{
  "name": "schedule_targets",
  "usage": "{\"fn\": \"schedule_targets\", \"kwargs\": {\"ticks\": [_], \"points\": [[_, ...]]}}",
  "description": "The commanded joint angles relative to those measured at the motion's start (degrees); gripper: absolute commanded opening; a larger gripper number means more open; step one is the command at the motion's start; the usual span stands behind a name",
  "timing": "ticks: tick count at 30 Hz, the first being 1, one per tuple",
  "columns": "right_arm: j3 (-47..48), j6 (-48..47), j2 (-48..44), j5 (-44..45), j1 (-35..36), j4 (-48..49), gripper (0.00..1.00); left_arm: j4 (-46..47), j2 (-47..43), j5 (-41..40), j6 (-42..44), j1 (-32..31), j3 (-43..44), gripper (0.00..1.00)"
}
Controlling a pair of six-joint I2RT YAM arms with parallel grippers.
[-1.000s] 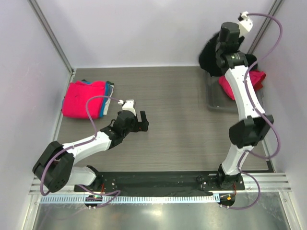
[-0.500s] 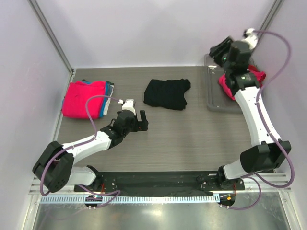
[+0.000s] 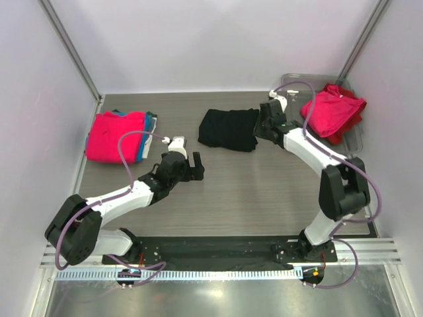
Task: Fold and stack the t-shirts
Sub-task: Move the tshirt to the center of the board, then flatten the tshirt out
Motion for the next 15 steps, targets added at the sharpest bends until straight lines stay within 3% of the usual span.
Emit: {"fn": "schedule_targets", "kwargs": {"ticks": [1, 10, 15], "points": [[6.11, -3.0, 6.82, 8.04, 0.2, 1.08, 0.38, 0.66, -0.78, -1.22, 0.7, -0.19, 2.0, 0.98], [25.52, -2.83, 24.22, 18.33, -0.24, -2.96, 0.38, 0.66, -1.05, -1.49, 0.87, -0.19, 1.82, 0.98], [32.57, -2.57, 30.91, 19.66, -1.99, -5.16, 0.38, 0.66, -0.87, -1.49, 0.96, -0.19, 1.83, 0.98]]}}
